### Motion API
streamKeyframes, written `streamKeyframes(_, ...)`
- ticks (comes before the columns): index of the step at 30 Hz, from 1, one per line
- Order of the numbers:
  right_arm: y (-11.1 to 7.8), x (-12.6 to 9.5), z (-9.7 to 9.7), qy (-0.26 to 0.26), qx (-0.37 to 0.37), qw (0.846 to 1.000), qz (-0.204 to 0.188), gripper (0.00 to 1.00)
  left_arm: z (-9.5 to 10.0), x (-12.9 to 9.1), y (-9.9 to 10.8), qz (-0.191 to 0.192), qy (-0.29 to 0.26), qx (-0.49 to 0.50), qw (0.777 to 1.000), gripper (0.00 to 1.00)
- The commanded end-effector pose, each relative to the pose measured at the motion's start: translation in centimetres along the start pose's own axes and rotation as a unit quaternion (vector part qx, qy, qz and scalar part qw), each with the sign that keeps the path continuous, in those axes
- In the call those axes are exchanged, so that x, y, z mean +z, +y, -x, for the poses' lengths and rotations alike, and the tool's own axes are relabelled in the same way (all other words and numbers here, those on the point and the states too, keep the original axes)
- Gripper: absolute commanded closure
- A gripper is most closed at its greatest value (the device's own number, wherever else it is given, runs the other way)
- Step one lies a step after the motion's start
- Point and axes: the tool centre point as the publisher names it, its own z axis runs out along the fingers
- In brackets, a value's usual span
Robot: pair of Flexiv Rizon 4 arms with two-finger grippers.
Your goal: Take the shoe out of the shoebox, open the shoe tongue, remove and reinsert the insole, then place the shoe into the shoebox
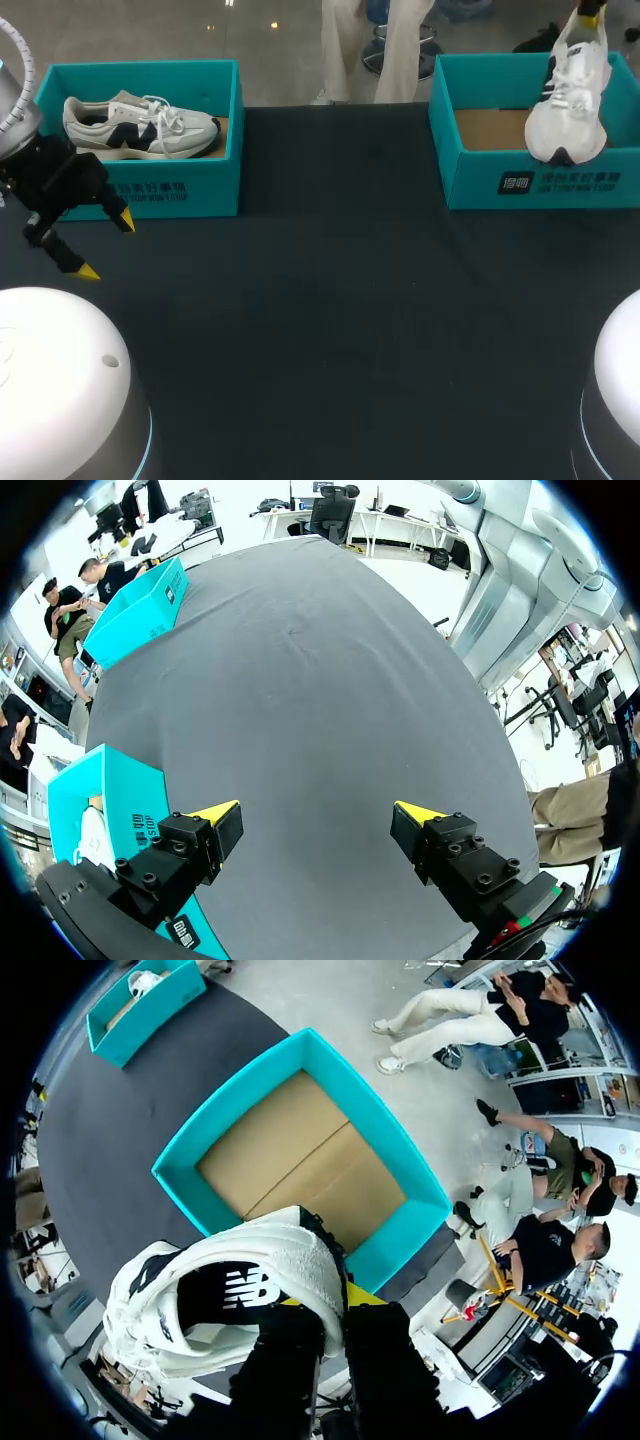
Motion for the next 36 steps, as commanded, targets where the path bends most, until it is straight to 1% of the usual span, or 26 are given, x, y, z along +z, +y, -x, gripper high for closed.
streamKeyframes(1,-0.4,0.2,0.6,0.033,0.025,0.999,-0.016,1.0,-0.1,0.0,0.0,0.0,0.0,0.0,1.0,0.0)
streamKeyframes(19,-0.4,0.2,0.6,0.033,0.025,0.999,-0.016,1.0,-0.1,0.0,0.0,0.0,0.0,0.0,1.0,0.0)
streamKeyframes(21,-0.4,0.3,0.9,0.042,0.07,0.996,-0.024,1.0,-0.1,0.0,0.0,0.0,0.0,0.0,1.0,0.0)
streamKeyframes(22,-0.4,0.4,1.0,0.049,0.093,0.994,-0.04,1.0,-0.1,0.0,0.0,0.0,0.0,0.0,1.0,0.0)
streamKeyframes(24,-0.4,0.4,1.0,0.049,0.137,0.988,-0.06,1.0,-0.1,0.0,0.0,0.0,0.0,0.0,1.0,0.0)
streamKeyframes(25,-0.3,0.4,0.8,0.06,0.157,0.983,-0.075,1.0,-0.1,0.0,0.0,0.0,0.0,0.0,1.0,0.0)
streamKeyframes(26,-0.3,0.5,0.7,0.067,0.185,0.977,-0.078,1.0,-0.1,0.0,0.0,0.0,0.0,0.0,1.0,0.0)
streamKeyframes(28,-0.5,0.5,0.5,0.089,0.218,0.967,-0.093,1.0,-0.1,0.0,0.0,0.0,0.0,0.0,1.0,0.0)
streamKeyframes(29,-0.7,0.6,0.5,0.1,0.242,0.961,-0.087,1.0,-0.1,0.0,0.0,0.0,0.0,0.0,1.0,0.0)
streamKeyframes(31,-1.1,0.7,0.5,0.122,0.283,0.947,-0.094,1.0,-0.1,0.0,0.0,0.0,0.0,0.0,1.0,0.0)
streamKeyframes(32,-1.5,0.8,0.5,0.13,0.31,0.938,-0.087,1.0,-0.1,0.0,0.0,0.0,0.0,0.0,1.0,0.0)
streamKeyframes(34,-2.1,1.0,0.4,0.14,0.343,0.924,-0.095,1.0,-0.1,0.0,0.0,0.0,0.0,0.0,1.0,0.0)
streamKeyframes(35,-2.5,1.1,0.4,0.144,0.36,0.918,-0.086,1.0,-0.1,0.0,0.0,0.0,0.0,0.0,1.0,0.0)
streamKeyframes(36,-3.0,1.4,0.2,0.14,0.379,0.91,-0.093,1.0,-0.1,0.0,0.0,0.0,0.0,0.0,1.0,0.0)
